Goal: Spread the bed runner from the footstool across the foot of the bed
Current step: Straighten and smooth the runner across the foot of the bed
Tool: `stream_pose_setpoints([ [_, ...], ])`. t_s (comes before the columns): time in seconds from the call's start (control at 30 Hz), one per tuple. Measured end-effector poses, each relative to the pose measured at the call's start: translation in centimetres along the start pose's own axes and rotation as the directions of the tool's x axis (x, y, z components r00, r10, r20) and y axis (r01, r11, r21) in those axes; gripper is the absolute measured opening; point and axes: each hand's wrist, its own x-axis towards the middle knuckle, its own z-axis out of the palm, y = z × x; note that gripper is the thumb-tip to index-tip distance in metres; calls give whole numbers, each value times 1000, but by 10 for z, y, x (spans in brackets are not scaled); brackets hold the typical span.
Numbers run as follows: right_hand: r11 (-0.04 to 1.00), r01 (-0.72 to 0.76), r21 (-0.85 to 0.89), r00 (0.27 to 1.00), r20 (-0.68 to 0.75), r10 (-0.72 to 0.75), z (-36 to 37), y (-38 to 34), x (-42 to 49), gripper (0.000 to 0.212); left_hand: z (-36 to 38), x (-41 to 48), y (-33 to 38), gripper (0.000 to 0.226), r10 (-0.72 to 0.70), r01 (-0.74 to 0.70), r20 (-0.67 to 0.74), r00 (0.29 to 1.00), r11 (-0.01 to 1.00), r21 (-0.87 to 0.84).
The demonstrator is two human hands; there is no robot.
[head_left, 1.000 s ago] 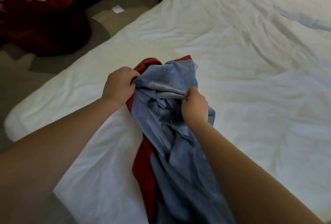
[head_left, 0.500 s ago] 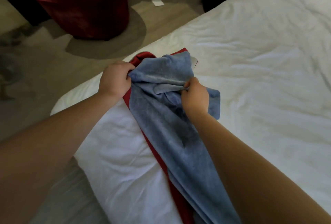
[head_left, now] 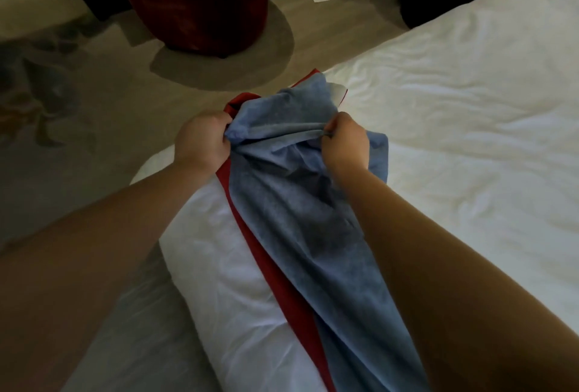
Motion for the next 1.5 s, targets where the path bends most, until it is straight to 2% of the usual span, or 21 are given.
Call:
stream_pose_setpoints([
  [0.13, 991, 56, -121, 992, 123, -41, 4, 10, -8, 20, 1, -5, 7, 21, 24, -16, -87, 996, 996, 90],
  [0.23, 968, 134, -213, 987, 117, -111, -6, 21, -15, 29, -3, -2, 29, 34, 138, -127, -104, 985, 986, 107],
  [0.37, 916, 177, -360, 983, 119, -143, -38, 47, -27, 34, -3, -1, 88, 40, 336, -326, -59, 940, 937, 127],
  [0.5, 893, 190, -407, 982, 72, -176, -83, 101, -64, 39, 14, -20, 167, 47, 504, -506, 47, 862, 856, 105],
  [0.6, 901, 99, -422, 995, 22, -99, -121, 148, -100, 45, 30, -47, 232, 48, 601, -612, 118, 791, 781, 122],
  [0.73, 894, -36, -447, 999, -19, 31, -169, 214, -151, 47, 48, -92, 312, 51, 678, -692, 147, 720, 718, 74],
  [0.97, 860, -195, -472, 981, -82, 177, -244, 333, -272, 46, 86, -196, 430, 50, 747, -765, 195, 635, 644, 24],
  [1.07, 830, -301, -469, 951, -81, 299, -274, 391, -330, 47, 104, -252, 480, 47, 765, -772, 194, 614, 633, -54],
  [1.13, 818, -371, -439, 919, -45, 392, -288, 426, -368, 47, 115, -288, 510, 44, 769, -769, 213, 603, 632, -102],
  [1.23, 804, -392, -447, 873, 94, 478, -299, 468, -416, 44, 130, -335, 544, 40, 752, -742, 262, 605, 652, -157],
  [1.3, 794, -384, -471, 838, 185, 514, -305, 490, -444, 43, 140, -365, 560, 36, 734, -713, 341, 587, 668, -211],
  [1.4, 773, -337, -538, 798, 273, 538, -308, 517, -481, 44, 160, -408, 574, 28, 688, -674, 540, 485, 687, -270],
  [1.5, 765, -252, -592, 828, 278, 487, -304, 535, -508, 44, 182, -445, 572, 25, 625, -645, 681, 383, 708, -288],
])
